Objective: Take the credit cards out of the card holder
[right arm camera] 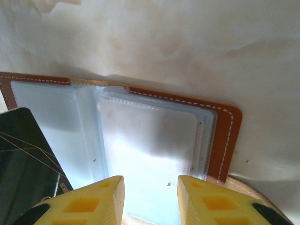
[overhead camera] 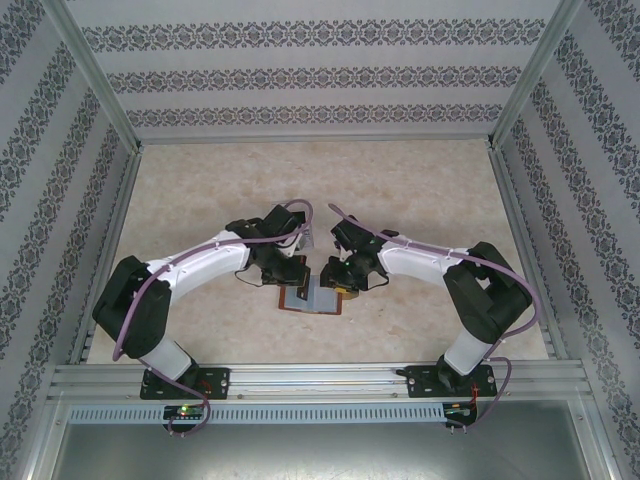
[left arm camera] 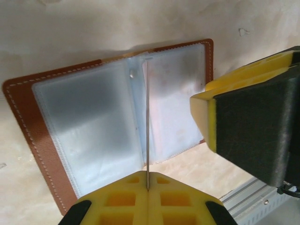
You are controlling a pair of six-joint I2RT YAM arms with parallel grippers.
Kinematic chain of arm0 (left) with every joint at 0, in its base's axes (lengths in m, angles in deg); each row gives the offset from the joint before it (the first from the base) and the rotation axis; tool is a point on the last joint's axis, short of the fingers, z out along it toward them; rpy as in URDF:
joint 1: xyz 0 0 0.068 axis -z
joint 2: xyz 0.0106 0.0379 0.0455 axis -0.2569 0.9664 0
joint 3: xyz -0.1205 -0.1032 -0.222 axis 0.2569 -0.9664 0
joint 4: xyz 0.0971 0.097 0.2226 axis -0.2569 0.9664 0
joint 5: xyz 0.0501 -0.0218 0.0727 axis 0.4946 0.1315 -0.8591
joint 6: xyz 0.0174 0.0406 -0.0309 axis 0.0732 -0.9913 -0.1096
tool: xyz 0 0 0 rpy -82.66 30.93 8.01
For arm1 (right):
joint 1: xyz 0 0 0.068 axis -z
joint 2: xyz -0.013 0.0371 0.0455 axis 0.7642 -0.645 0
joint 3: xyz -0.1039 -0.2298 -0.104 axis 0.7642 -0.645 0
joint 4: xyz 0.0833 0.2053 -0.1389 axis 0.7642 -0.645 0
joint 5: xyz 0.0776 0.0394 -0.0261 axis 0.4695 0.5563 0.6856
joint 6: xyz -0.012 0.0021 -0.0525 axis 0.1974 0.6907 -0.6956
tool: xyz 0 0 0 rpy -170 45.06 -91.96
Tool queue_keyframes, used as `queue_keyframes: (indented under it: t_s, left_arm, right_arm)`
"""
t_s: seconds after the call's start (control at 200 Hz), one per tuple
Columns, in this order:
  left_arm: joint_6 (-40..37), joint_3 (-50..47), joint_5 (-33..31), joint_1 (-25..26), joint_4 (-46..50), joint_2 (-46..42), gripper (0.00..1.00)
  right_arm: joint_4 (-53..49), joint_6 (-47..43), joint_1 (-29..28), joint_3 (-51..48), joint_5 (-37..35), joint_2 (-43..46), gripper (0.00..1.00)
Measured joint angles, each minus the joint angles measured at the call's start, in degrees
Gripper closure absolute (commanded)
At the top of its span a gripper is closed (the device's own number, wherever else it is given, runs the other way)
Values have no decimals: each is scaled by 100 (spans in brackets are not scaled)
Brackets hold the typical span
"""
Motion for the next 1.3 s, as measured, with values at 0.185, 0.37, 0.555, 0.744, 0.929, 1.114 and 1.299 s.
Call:
queue_keyframes:
  t_s: [0.185, 0.37, 0.555, 0.744, 0.929, 1.114, 1.299]
  left_arm:
    - [-420, 127, -166, -256, 96, 0, 100]
    - [-1207, 389, -118, -551, 98, 31, 100]
    - [-2166, 887, -376, -575, 116, 184, 100]
    - [-3449, 962, -588, -590, 48, 146, 100]
    - [-4686, 1294, -901, -605, 118, 177, 100]
    - [-5560, 2190, -1054, -852, 422, 647, 100]
    - [-6258, 2957, -975, -1158, 922, 1292, 100]
  right_arm:
    - [-66, -87, 94, 22, -4, 0, 64]
    - [-131, -173, 236, 22, -7, 28, 64]
    - [-155, -295, 398, 22, -4, 179, 64]
    - [-173, -396, 514, 22, -2, 205, 64]
    - [-238, -490, 584, 22, 0, 214, 64]
    - [-289, -588, 721, 22, 2, 339, 64]
    - [-328, -616, 809, 22, 2, 400, 64]
